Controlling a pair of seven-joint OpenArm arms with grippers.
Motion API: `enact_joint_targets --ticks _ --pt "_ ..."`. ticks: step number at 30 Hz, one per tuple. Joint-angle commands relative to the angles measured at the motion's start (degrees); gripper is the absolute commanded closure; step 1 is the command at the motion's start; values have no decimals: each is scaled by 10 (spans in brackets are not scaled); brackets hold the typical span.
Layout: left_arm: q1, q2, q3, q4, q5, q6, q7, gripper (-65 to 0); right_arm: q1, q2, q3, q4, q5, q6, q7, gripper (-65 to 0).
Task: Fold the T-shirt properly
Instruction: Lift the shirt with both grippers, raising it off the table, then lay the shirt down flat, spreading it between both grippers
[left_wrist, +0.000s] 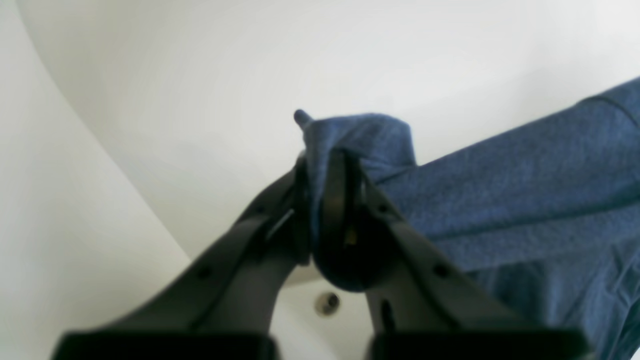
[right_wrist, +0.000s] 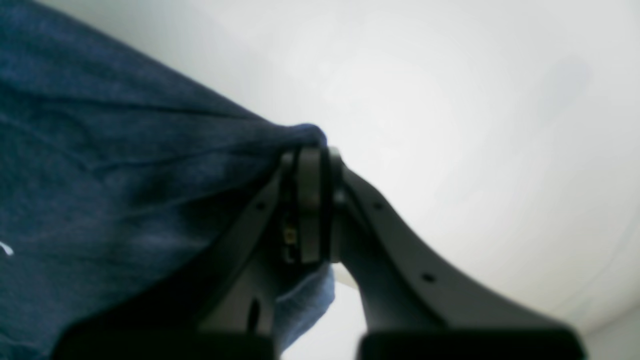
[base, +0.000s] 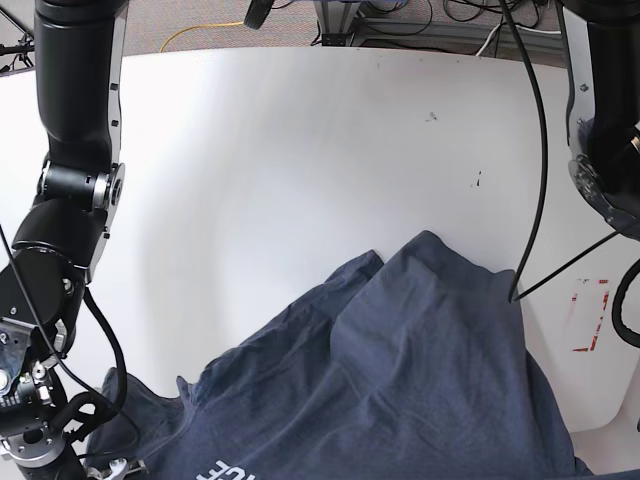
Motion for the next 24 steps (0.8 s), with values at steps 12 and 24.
enact_joint_targets --ticks 12,24 --pt "-163 -40 3 -122 13 6 -15 -1 119 11 -84 4 -53 -12 4 0" --pt "-96 -68 -1 -87 -71 6 31 -1 55 2 -93 34 -67 5 4 0"
